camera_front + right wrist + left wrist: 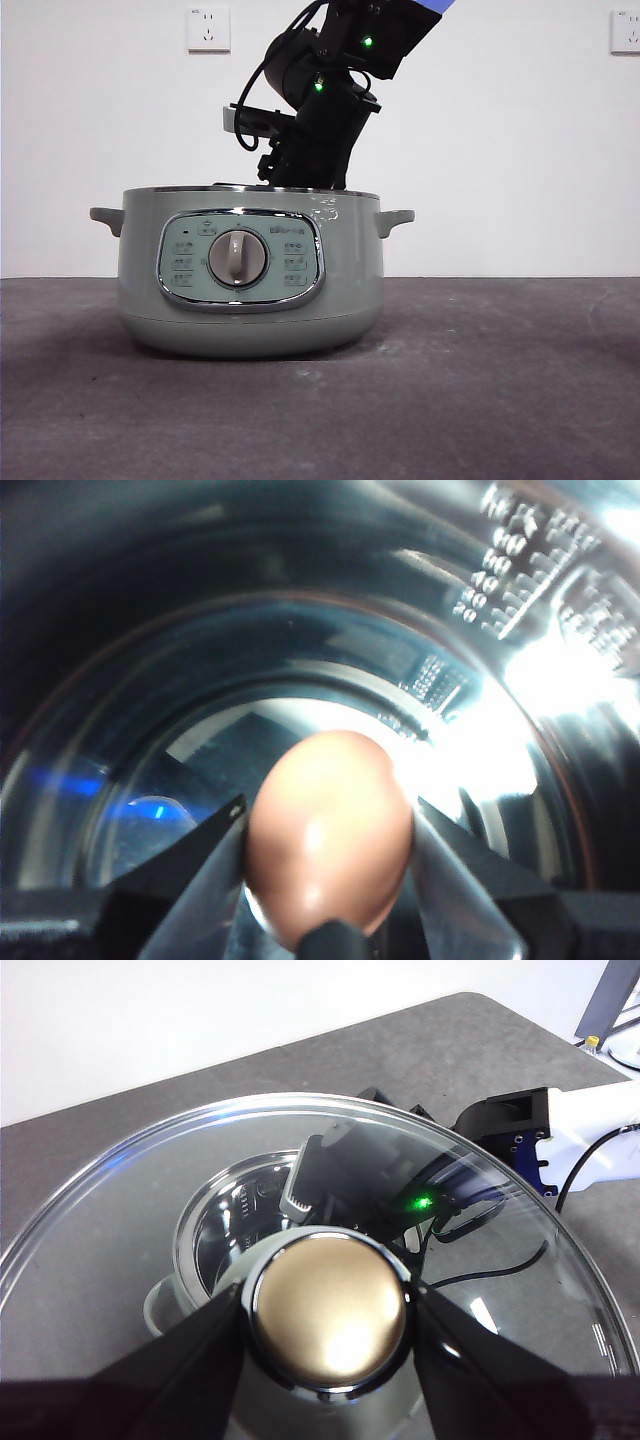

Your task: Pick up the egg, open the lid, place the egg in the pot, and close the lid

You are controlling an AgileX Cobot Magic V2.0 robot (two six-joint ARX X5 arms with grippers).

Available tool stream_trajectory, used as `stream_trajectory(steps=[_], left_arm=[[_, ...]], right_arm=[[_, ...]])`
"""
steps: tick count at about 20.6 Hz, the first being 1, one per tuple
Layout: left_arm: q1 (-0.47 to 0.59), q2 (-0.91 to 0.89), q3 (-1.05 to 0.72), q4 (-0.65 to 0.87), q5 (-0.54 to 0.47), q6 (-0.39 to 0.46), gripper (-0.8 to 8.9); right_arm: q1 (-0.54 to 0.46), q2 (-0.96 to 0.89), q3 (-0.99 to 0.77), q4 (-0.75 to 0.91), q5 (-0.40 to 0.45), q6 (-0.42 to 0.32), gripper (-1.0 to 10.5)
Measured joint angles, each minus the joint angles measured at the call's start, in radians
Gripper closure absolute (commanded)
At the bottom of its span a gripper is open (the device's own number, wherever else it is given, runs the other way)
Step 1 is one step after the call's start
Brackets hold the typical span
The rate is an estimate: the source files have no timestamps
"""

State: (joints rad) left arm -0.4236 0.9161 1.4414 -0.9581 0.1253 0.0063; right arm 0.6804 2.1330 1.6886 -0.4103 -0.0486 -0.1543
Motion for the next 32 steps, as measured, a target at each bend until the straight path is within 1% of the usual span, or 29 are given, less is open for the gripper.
stream_trajectory(steps=[2,3,5,6,8,10,11,13,14,15,18,22,27,32], left_arm=[[0.0,0.0,0.0,0.0,0.0,0.0,8.22],[0.0,0.0,0.0,0.0,0.0,0.0,8.22],[0.0,0.0,0.0,0.0,0.0,0.0,8.22],[0.0,0.0,0.0,0.0,0.0,0.0,8.22],[0.0,0.001,0.0,0.001,0.0,0.0,8.22],[0.0,0.011,0.0,0.004,0.0,0.0,8.22],[0.0,0.02,0.0,0.011,0.0,0.0,8.22],[0.0,0.047,0.0,0.026,0.0,0.0,8.22],[0.0,0.069,0.0,0.036,0.0,0.0,8.22],[0.0,0.098,0.0,0.056,0.0,0.0,8.22],[0.0,0.199,0.0,0.132,0.001,0.0,8.22],[-0.001,0.364,0.0,0.213,0.005,0.008,8.22],[-0.004,0.508,0.0,0.305,0.007,0.012,8.22],[-0.018,0.608,0.0,0.393,0.007,0.012,8.22]], right_arm=[[0.0,0.002,0.002,-0.009,-0.001,-0.002,9.6],[0.001,0.002,0.003,-0.013,-0.002,-0.002,8.9],[0.004,0.002,0.003,-0.016,-0.002,-0.002,5.7],[0.004,0.002,0.003,-0.016,-0.002,-0.002,4.7],[0.005,-0.024,0.003,-0.028,0.0,-0.002,4.7],[0.003,-0.122,0.003,-0.047,0.005,-0.002,4.7],[-0.003,-0.188,0.003,-0.078,0.027,0.0,4.7],[-0.021,-0.334,0.003,-0.166,0.108,0.0,4.7],[-0.037,-0.413,0.003,-0.214,0.151,0.006,4.7],[-0.056,-0.498,0.003,-0.262,0.174,0.018,4.7],[-0.111,-0.706,0.004,-0.352,0.182,0.039,4.7],[-0.14,-0.893,0.004,-0.414,0.182,0.043,4.7],[-0.143,-1.011,0.004,-0.44,0.182,0.045,4.7],[-0.143,-1.08,0.005,-0.485,0.182,0.045,4.7]])
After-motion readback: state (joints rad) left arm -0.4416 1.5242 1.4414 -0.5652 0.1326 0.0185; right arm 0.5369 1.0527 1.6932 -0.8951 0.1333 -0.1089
